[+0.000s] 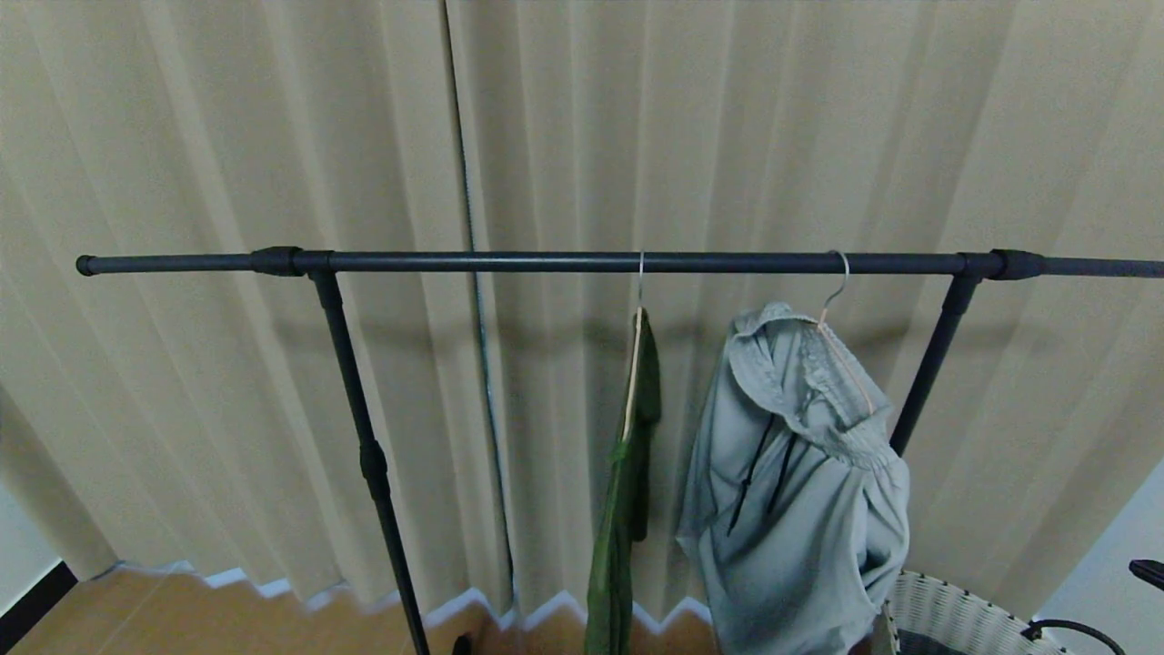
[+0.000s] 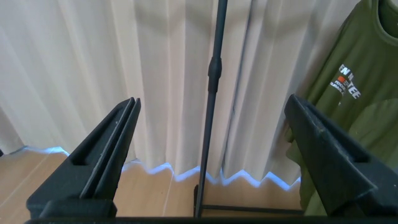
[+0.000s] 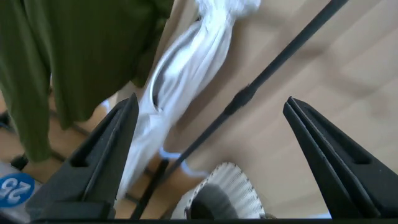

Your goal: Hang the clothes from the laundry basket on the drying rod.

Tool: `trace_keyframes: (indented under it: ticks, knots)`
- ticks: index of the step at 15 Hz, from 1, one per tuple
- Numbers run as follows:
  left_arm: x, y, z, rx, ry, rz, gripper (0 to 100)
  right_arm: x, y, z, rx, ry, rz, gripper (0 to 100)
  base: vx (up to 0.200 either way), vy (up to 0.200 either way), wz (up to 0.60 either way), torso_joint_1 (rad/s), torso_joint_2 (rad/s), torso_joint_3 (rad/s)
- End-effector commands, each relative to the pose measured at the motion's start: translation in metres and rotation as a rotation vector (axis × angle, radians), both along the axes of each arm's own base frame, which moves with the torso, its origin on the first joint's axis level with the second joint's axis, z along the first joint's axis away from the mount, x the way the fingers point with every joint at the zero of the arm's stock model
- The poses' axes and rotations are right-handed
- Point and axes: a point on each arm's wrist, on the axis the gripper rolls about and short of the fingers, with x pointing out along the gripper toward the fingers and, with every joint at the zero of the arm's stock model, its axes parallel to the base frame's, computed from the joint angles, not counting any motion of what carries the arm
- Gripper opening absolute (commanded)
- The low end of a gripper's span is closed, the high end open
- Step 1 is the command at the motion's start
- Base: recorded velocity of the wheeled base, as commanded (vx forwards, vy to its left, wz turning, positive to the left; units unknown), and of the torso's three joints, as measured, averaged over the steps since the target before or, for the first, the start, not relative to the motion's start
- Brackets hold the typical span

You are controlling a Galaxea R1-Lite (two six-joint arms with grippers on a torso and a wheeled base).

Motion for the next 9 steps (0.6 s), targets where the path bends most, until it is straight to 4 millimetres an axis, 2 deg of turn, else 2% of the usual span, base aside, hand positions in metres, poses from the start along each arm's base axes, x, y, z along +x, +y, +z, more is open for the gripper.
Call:
trace_keyframes:
  ticks: [1, 5, 7, 9]
  knots:
    - [0.000, 0.000, 0.000, 0.000, 0.001, 0.001, 100, -0.001, -0.002, -0.007, -0.004, 0.024, -0.052, 100, 0.000, 0.000, 0.00, 0.000, 0.00, 0.000]
    - [0.000, 0.000, 0.000, 0.000, 0.001, -0.001, 100, -0.009, -0.009, -0.017, 0.002, 0.012, -0.200, 100, 0.000, 0.000, 0.00, 0.000, 0.00, 0.000]
    - [0.000, 0.000, 0.000, 0.000, 0.000, 0.002, 100, -0.032, -0.010, -0.035, 0.059, 0.034, -0.226, 100, 0.000, 0.000, 0.00, 0.000, 0.00, 0.000]
    - [0.000, 0.000, 0.000, -0.001, 0.000, 0.002, 100, -0.035, -0.010, -0.037, 0.116, 0.039, -0.220, 100, 0.000, 0.000, 0.00, 0.000, 0.00, 0.000]
